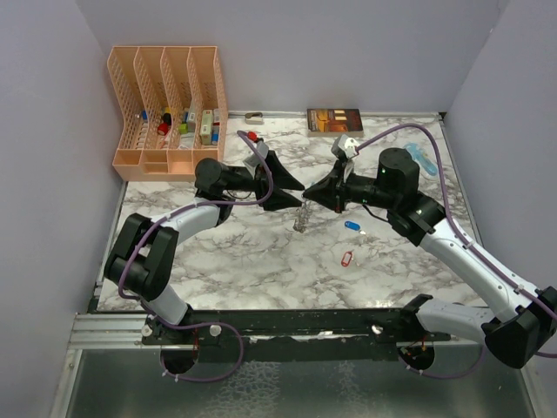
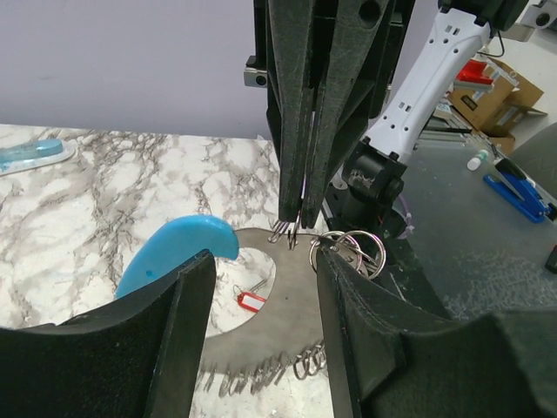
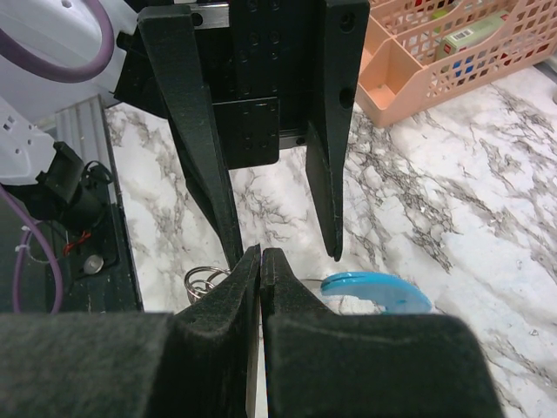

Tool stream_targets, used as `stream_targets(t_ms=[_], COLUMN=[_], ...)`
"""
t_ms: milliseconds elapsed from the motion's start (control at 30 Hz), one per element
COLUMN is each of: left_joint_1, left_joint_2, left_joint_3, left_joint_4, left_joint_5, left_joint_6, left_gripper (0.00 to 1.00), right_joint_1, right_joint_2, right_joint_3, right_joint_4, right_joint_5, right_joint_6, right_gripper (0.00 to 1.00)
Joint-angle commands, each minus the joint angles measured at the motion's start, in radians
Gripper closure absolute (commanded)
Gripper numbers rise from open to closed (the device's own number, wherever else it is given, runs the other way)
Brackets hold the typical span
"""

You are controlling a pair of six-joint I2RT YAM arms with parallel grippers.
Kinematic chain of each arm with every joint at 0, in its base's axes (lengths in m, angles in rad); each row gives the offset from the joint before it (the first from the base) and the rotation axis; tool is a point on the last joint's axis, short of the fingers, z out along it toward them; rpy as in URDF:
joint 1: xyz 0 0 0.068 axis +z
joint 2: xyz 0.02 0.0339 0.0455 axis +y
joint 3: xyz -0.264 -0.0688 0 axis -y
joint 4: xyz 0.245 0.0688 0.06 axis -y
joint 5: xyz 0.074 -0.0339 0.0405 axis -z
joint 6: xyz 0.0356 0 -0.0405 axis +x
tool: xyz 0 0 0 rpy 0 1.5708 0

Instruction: Put the keys on the keyring

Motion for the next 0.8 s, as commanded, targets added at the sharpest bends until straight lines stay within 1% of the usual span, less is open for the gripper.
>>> stream_targets(t_ms=[0, 200, 500, 600, 667, 767], left_joint_1=[-0.011, -0.031, -0.040, -0.041, -0.042, -0.041], left_joint_2=[0.007, 0.016, 0.027, 0.029, 0.029, 0.031], left_joint_3=[0.005, 0.008, -0.001, -0.002, -0.004, -0.004], left_joint_4=[0.092, 0.160, 0.166, 0.166, 0.168, 0.170], left_joint_5=[0.011, 0.026, 0.029, 0.030, 0.032, 0.033], left_joint_6=[-0.056, -0.110, -0.103, -0.104, -0.103, -0.105], left_gripper=[0.48, 0.52, 0.66, 0.68, 0.71, 0.80], right_joint_1=[0.009, 0.009, 0.010, 0.010, 0.010, 0.009], right_joint_2=[-0.018, -0.018, -0.025, -0.026, -0.029, -0.032], right_joint_3=[0.026, 0.024, 0.026, 0.026, 0.026, 0.026], right_joint_4=[0.053, 0.055, 0.055, 0.056, 0.055, 0.055], right_joint_5=[-0.025, -0.024, -0.019, -0.016, -0.013, -0.008], right_joint_6=[0.013, 0.016, 0.015, 0.013, 0.012, 0.012], right_gripper=[0.99, 0.99, 0.99, 0.99, 0.99, 0.99])
